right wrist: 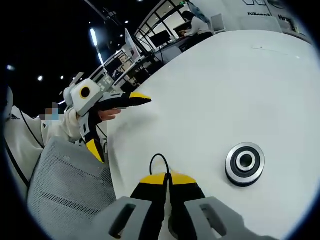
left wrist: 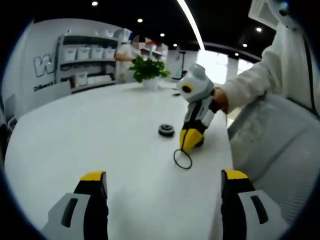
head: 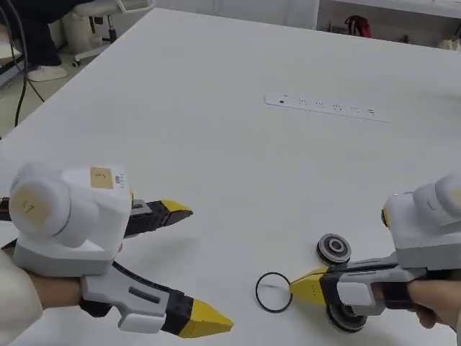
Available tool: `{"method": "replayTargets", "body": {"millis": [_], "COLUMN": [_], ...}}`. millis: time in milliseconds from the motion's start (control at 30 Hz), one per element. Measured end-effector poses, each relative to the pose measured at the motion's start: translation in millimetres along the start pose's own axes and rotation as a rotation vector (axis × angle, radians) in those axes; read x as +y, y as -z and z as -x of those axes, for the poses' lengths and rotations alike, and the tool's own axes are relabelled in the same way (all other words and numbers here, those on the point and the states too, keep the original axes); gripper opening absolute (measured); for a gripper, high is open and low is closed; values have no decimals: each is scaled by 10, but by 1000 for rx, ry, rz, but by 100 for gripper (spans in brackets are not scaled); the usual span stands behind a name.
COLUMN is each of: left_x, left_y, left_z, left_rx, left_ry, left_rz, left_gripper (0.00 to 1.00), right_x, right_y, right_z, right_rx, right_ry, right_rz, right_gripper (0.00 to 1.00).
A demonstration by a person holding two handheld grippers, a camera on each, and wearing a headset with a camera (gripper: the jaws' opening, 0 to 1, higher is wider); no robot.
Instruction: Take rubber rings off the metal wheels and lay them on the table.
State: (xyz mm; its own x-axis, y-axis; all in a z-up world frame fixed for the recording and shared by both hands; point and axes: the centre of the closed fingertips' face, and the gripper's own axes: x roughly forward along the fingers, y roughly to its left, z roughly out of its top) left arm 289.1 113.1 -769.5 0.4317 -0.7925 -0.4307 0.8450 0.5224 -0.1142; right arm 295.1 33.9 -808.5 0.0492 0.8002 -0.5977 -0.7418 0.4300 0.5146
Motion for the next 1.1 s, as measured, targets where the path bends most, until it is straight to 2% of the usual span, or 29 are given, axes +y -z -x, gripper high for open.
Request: {"method": "replayTargets", "body": {"millis": [233,400,567,767,900,1100], "left_x": [-24,-40,-62,-119,-177,-282], "left_y": [2,-19,-54,-114,-137,-140], "left_z": [31,71,112,170,213,288], "left_rx": [2,-3,-4,-8,-3,1], "left_ry": [-8,-17,-27,-36,-42,-58], "left_rz": [-1,-3,-12,-26,-32,-31], "left_gripper": [96,96,96,96,97,97], "right_x": [-12,-34,16,70,100,209], "right_y": [33,-19,-107,-259,-325,-351], "right_z": [-26,-2,62,252,377,623], "right_rx": [15,6,-9,-48,-75,-105], "right_ry": [26,37,38,43,49,60], "right_rz": [32,38,59,96,117,197], "right_gripper": [0,5,8,12,19,31]}}
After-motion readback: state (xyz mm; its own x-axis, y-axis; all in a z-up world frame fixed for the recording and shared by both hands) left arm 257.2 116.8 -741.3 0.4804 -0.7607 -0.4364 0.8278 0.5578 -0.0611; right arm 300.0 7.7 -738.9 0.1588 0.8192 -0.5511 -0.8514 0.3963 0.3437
